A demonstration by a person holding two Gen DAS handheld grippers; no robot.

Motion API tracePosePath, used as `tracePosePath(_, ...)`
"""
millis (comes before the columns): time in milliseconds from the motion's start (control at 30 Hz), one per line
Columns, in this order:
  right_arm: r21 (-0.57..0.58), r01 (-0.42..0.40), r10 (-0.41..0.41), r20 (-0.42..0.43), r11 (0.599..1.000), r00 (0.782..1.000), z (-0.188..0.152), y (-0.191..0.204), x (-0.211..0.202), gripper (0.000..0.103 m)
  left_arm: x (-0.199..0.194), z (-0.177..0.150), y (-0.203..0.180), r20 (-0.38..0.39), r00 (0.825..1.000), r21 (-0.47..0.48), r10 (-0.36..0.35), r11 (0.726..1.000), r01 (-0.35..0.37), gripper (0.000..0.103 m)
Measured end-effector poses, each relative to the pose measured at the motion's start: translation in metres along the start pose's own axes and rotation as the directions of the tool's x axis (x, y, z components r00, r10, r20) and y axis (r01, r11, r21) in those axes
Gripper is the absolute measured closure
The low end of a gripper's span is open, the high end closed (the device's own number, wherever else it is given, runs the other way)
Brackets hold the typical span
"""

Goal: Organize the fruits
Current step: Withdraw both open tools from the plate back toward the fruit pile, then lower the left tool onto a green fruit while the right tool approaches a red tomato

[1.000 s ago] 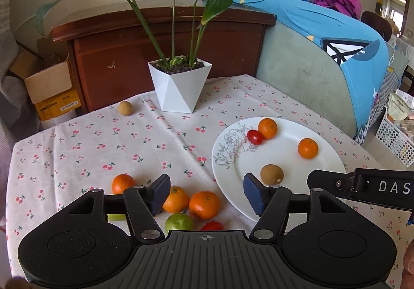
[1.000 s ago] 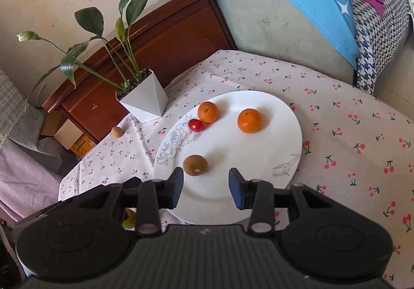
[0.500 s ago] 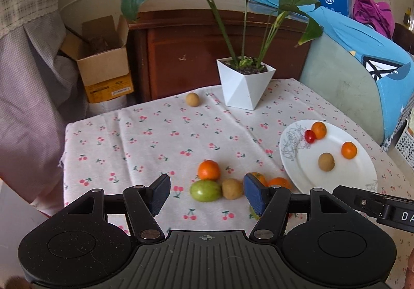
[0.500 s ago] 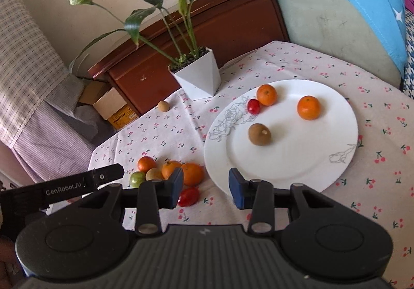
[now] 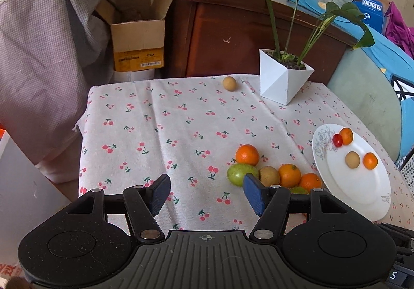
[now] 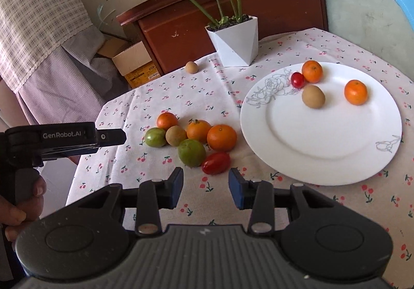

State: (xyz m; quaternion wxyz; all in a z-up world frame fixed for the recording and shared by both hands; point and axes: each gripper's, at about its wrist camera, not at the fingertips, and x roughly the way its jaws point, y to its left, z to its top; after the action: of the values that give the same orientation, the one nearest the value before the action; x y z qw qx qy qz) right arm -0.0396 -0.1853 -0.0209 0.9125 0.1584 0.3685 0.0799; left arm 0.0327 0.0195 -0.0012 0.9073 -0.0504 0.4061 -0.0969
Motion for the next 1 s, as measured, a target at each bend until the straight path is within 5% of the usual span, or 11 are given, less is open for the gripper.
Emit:
tracePosePath(433,-0.033,0.042,-0.042,0.0,0.999,0.999,-0.001,0.004,0.02,0.063,0.014,-0.008,-0.008,-0.002,1.0,0.034,-0.018,0.999,0.018,0.042)
tracePosePath(1000,-0.065,0.078,-0.076,0.029,0.995,0.997,0.001,0.005,0.027,0.077,0.036,-0.01,-0.018,0.01,0.997,0.01,-0.076,0.997,0.075,0.045)
